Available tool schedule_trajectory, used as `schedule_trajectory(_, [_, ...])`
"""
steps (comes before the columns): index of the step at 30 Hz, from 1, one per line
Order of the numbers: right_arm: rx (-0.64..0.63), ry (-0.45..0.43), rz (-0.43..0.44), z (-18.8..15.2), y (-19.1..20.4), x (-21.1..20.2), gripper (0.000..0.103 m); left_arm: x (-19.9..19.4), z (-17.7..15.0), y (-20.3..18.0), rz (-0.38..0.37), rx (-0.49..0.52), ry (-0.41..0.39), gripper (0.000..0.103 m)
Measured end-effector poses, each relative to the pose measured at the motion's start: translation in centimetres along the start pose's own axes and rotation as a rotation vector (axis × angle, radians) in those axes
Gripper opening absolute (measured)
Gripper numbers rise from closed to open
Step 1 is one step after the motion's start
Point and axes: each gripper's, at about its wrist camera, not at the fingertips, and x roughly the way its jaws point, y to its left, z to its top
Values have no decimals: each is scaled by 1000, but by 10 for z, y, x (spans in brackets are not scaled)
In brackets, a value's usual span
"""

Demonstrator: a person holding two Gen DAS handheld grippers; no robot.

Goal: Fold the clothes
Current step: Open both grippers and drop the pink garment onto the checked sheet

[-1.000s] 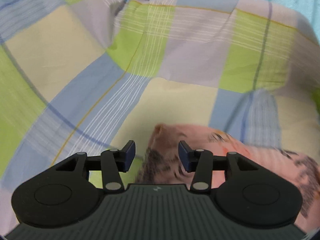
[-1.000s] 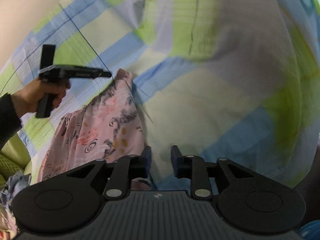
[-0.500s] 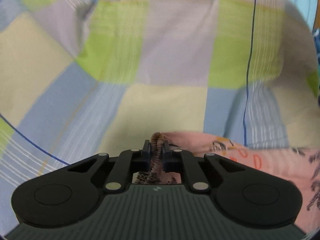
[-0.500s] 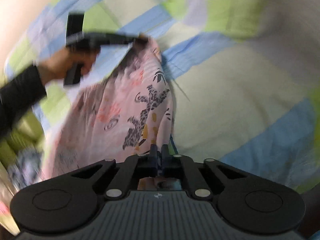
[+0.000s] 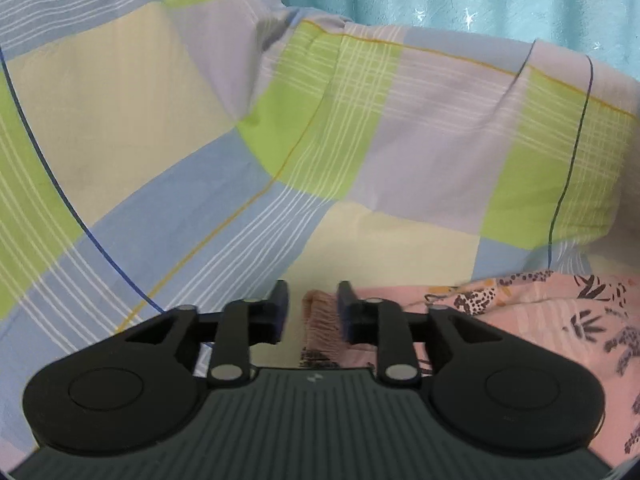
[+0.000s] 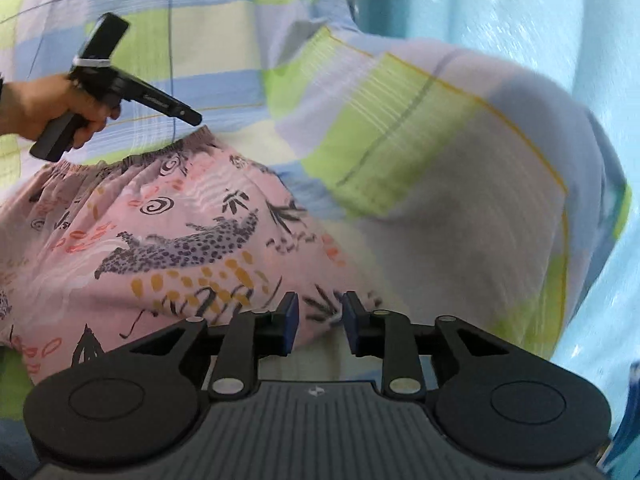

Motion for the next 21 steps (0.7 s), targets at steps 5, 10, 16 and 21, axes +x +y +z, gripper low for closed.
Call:
schedule_trajectory(5, [44, 15, 90, 5, 0, 17, 34, -13, -2, -6, -7, 23, 10, 32])
schedule_trajectory(10, [-76, 96, 51, 14, 17, 36, 36, -41, -20, -14, 1, 74, 68, 32])
schedule_trajectory(16, [-123, 79, 26, 21, 33, 5, 36, -101, -51, -5, 29, 65, 103, 32])
schedule_trajectory(21, [-160, 44, 59, 24, 62, -32, 39, -167, -82, 13, 83, 43, 127, 34])
